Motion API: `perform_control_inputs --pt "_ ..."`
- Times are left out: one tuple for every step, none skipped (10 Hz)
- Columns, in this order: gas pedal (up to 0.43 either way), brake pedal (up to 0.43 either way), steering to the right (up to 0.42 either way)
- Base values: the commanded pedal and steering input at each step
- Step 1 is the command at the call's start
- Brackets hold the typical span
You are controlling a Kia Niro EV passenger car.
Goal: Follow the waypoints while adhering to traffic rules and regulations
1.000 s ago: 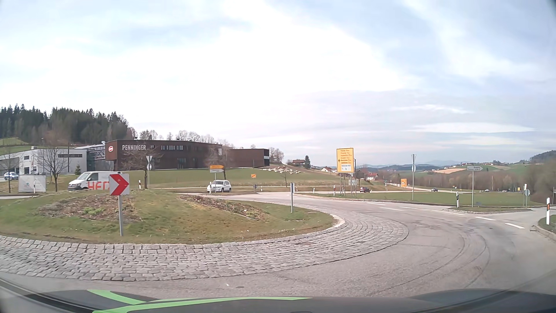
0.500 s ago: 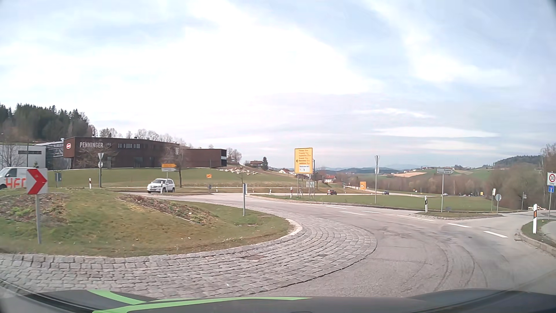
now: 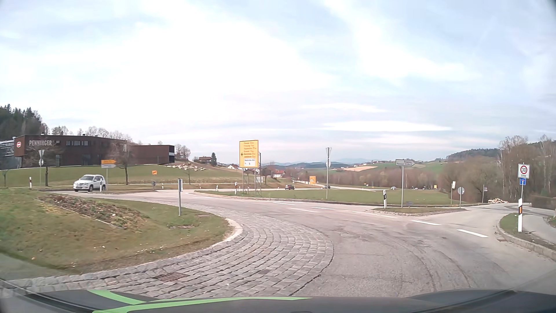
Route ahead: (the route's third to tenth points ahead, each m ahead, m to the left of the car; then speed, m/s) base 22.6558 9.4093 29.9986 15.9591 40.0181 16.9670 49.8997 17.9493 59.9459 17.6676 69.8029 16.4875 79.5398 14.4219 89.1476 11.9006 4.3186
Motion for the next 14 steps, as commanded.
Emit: perform_control_inputs --pt "0.087 0.0 0.251" --pt "0.079 0.0 0.209" --pt "0.079 0.0 0.166" --pt "0.067 0.0 0.137" --pt "0.067 0.0 0.11" --pt "0.059 0.0 0.093" --pt "0.059 0.0 0.07" --pt "0.059 0.0 0.045" --pt "0.059 0.0 0.008" --pt "0.059 0.0 -0.025" --pt "0.067 0.0 -0.056" --pt "0.067 0.0 -0.09" --pt "0.067 0.0 -0.117" --pt "0.079 0.0 -0.135"
